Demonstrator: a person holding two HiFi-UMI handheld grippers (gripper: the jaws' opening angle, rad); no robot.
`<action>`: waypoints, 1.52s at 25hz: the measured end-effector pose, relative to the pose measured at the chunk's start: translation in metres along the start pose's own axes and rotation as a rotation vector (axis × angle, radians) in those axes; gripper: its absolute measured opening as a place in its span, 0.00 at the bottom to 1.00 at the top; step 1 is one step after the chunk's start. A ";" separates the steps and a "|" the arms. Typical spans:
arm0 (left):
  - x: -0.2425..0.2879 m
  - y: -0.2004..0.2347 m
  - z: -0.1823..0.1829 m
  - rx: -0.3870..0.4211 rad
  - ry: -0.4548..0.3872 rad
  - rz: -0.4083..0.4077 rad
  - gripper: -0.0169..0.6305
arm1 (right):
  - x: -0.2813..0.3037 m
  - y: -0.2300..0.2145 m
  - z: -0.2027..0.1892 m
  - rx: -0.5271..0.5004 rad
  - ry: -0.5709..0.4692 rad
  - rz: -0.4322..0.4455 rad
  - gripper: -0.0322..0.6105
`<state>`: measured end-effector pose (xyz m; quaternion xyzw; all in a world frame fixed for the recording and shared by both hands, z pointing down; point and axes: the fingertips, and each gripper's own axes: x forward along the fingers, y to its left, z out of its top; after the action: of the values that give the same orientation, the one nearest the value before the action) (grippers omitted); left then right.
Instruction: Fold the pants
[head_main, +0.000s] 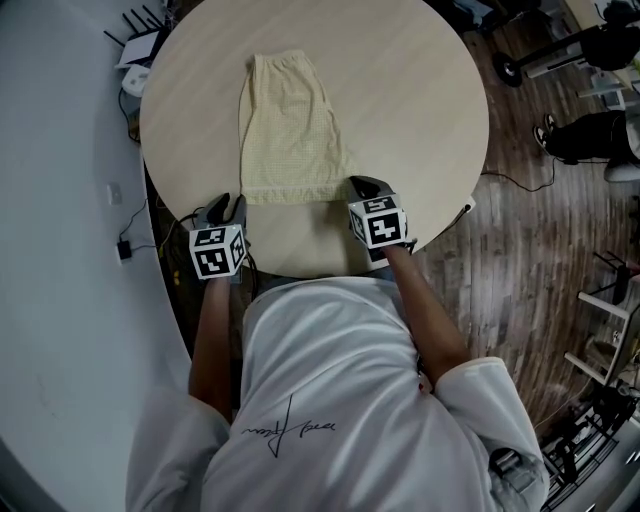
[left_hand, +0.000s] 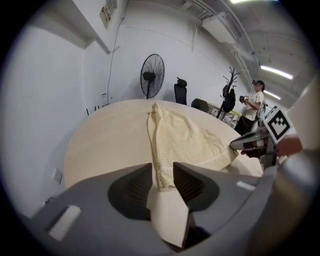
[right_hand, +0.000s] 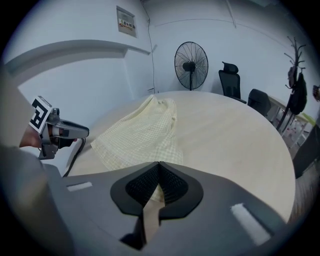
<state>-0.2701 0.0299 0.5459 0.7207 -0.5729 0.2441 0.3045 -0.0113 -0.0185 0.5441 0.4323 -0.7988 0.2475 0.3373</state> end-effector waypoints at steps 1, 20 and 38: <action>0.004 -0.002 -0.004 -0.017 0.016 0.001 0.29 | 0.005 0.000 -0.004 -0.004 0.015 -0.001 0.04; 0.029 0.000 -0.037 -0.127 0.155 0.125 0.30 | -0.002 -0.016 -0.016 0.032 -0.010 -0.003 0.05; 0.033 -0.008 -0.036 0.033 0.121 0.176 0.22 | 0.010 -0.024 -0.043 0.361 0.063 -0.011 0.23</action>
<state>-0.2546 0.0352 0.5929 0.6566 -0.6104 0.3224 0.3039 0.0194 -0.0063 0.5825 0.4821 -0.7281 0.3986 0.2805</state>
